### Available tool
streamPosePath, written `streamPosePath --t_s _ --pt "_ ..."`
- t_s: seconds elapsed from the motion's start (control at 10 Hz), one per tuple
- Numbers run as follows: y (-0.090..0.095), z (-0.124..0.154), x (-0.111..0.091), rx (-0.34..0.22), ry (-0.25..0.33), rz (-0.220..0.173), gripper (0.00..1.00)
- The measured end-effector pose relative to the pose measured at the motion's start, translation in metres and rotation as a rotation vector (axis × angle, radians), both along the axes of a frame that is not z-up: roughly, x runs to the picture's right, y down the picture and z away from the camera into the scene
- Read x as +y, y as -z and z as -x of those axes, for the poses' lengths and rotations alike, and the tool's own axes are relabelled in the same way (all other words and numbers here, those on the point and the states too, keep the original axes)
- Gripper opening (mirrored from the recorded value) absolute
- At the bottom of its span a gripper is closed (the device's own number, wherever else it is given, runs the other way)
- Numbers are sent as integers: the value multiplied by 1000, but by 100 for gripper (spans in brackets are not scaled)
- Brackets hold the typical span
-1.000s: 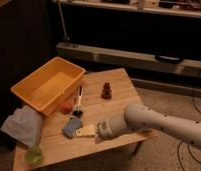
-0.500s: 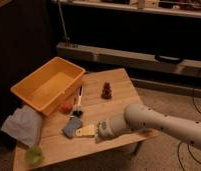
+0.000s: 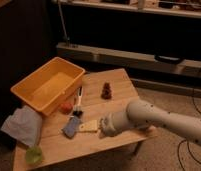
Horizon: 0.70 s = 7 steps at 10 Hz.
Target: Place pepper in plastic cup
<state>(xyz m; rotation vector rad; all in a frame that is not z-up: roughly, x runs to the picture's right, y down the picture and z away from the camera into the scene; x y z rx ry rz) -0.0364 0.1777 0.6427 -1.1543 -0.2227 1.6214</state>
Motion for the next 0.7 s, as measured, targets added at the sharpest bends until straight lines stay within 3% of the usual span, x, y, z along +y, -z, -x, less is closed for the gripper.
streamPosePath --t_s 0.4,0.6,0.7 --pt "-7 -60 -96 83 -15 -77 80" --pt "-3 -109 -143 118 -77 -142 80" --pt "1 -131 -155 122 -107 -168 80"
